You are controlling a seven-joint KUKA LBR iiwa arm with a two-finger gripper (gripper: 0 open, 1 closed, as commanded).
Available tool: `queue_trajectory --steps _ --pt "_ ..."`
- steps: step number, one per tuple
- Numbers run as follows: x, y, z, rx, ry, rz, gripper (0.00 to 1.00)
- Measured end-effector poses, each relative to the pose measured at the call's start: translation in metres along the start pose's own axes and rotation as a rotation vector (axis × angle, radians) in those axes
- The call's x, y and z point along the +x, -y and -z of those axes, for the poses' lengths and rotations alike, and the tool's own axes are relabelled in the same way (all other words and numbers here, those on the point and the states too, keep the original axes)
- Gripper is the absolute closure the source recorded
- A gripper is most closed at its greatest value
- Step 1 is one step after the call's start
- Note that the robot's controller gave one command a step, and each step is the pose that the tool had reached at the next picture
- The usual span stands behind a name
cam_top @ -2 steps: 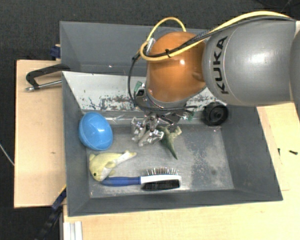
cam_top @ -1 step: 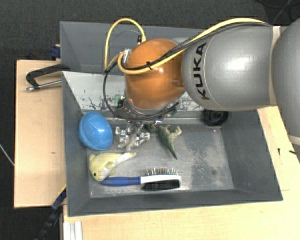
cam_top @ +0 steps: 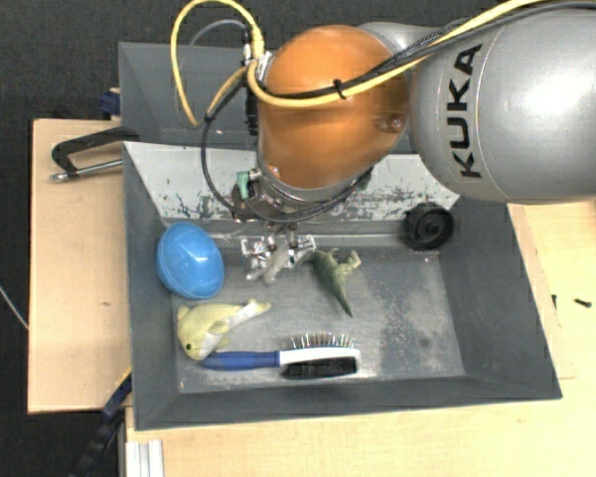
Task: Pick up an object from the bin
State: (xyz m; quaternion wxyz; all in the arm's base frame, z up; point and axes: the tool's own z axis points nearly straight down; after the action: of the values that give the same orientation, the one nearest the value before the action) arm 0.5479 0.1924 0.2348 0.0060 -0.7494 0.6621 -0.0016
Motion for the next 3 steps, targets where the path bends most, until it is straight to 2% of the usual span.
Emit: queue_trajectory --steps 1,2,3 --pt "-0.033 -0.002 -0.063 -0.015 -0.001 0.158 1.00" --pt "-0.016 0.031 -0.131 -0.015 -0.002 0.215 1.00" --pt "-0.027 0.040 -0.085 -0.003 0.002 0.585 1.00"
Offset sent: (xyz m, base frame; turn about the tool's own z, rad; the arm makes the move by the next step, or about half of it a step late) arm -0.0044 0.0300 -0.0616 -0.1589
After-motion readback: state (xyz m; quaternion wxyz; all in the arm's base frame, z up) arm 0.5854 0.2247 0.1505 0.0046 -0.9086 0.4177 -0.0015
